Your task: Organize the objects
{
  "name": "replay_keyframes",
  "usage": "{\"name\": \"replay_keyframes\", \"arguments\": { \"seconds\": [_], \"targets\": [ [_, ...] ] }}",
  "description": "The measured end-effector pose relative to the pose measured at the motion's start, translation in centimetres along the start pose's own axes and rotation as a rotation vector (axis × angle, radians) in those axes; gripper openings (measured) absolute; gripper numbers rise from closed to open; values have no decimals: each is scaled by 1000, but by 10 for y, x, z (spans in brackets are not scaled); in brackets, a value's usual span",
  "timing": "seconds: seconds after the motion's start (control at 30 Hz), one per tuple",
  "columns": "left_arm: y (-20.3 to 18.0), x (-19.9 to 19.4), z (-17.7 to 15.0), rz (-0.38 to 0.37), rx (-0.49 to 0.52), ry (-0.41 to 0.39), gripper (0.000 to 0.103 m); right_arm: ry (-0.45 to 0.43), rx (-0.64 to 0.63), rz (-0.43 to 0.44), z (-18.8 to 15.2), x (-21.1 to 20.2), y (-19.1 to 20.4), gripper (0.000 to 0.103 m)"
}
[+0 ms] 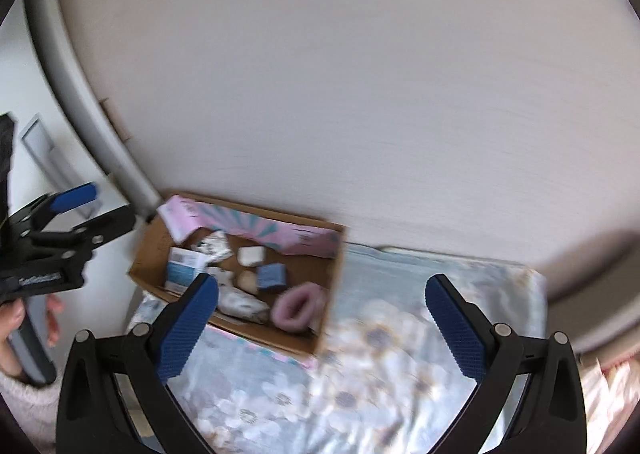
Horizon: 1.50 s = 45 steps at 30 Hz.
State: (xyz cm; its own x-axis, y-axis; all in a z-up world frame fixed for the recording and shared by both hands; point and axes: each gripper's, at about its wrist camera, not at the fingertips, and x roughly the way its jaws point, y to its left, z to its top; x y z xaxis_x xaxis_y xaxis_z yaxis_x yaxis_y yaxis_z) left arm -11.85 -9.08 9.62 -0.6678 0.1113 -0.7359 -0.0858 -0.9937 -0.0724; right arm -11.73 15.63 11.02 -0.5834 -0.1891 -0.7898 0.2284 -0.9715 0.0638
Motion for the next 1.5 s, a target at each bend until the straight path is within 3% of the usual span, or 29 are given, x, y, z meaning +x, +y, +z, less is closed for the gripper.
{"name": "replay_keyframes", "arguments": {
  "seconds": [0.23, 0.4, 1.03, 1.5],
  "targets": [
    [-19, -27, -37, 50, -41, -53, 103, -43, 108, -97, -30, -29, -26, 103],
    [-33, -31, -55, 33, -23, -63, 103, -76, 124, -139, -50, -34, -28, 103],
    [-58, -26, -64, 26, 7, -60, 103, -77, 162, -169, -59, -39, -47, 103],
    [-53, -23, -67, 12, -26, -48, 103, -77, 141, -170, -57, -39, -44, 103]
  ]
}}
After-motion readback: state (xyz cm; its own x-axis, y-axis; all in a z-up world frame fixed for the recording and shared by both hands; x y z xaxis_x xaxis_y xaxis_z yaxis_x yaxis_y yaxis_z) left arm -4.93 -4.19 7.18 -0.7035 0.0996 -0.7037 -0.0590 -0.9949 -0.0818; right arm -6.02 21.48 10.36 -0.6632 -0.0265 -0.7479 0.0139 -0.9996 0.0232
